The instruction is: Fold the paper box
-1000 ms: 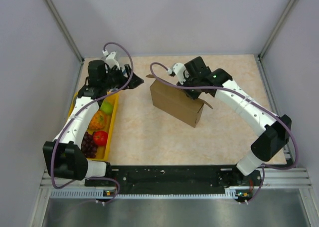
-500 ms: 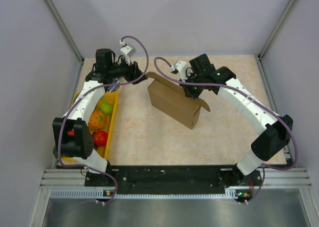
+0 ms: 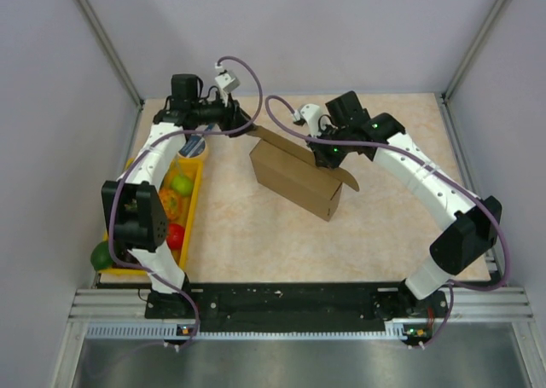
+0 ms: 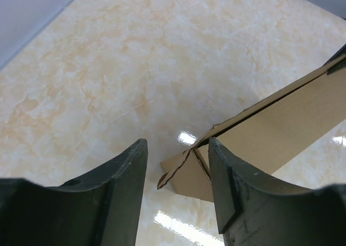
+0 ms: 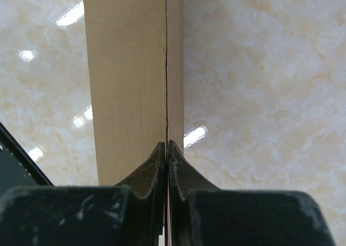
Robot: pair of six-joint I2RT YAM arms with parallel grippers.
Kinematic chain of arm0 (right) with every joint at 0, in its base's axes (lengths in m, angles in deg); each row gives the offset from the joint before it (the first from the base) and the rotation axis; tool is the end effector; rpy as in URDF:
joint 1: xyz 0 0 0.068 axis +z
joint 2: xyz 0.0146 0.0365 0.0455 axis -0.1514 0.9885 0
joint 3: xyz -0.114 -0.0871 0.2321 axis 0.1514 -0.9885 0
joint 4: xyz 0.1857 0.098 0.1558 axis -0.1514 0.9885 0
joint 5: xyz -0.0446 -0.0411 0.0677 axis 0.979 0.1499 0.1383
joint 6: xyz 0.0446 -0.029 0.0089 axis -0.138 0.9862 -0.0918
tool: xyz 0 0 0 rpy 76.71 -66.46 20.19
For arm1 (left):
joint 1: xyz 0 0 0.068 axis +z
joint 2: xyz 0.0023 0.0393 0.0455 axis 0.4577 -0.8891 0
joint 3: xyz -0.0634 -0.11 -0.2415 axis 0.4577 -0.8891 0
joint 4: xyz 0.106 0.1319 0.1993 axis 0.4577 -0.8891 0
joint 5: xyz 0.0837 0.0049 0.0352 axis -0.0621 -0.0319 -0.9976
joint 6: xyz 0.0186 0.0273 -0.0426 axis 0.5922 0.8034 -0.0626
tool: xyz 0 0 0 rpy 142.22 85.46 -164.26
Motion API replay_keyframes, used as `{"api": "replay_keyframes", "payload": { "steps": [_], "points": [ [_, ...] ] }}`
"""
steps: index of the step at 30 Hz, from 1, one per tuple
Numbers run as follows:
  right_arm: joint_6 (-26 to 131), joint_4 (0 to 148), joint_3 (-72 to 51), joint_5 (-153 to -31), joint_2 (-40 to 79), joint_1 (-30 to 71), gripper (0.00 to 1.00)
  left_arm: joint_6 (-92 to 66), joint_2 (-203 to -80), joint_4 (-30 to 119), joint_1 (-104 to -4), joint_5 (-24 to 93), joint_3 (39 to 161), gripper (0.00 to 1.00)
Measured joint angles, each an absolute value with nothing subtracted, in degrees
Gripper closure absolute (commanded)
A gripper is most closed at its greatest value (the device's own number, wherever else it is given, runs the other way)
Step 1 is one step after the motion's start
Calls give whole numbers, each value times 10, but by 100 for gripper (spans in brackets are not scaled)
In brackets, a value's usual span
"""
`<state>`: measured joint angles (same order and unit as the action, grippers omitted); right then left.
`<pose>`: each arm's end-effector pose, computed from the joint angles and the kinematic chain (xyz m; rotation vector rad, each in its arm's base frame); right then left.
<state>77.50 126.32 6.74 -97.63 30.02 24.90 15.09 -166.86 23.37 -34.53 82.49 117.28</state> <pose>0.2773 0.1938 0.3569 -1.1762 2.1850 0.3925 0.3951 -0.0805 0.3372 0.9432 1.7191 -0.9147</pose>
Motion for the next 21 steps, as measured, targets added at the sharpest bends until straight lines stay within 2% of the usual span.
{"api": "replay_keyframes", "payload": {
  "steps": [4, 8, 10, 15, 17, 18, 19, 20, 21],
  "points": [
    [775, 1263, 67, -977, 300, 249, 100, 163, -1674, 212, -346, 840, 1175, 48],
    [775, 1263, 67, -978, 300, 249, 100, 172, -1667, 213, -348, 844, 1153, 61],
    [775, 1263, 67, -979, 300, 249, 100, 173, -1666, 209, -348, 843, 1144, 63],
    [775, 1263, 67, -979, 300, 249, 100, 172, -1665, 207, -353, 812, 1139, 78],
    [773, 1263, 68, -978, 300, 249, 100, 166, -1659, 207, -356, 792, 1136, 81],
    [772, 1263, 68, -977, 300, 249, 93, 160, -1655, 207, -359, 783, 1133, 83],
    [768, 1263, 68, -973, 300, 249, 82, 152, -1649, 207, -362, 773, 1129, 87],
    [754, 1263, 68, -967, 300, 249, 64, 142, -1641, 207, -365, 762, 1123, 90],
    [738, 1263, 69, -960, 300, 249, 57, 133, -1634, 207, -370, 751, 1116, 92]
  ]
}}
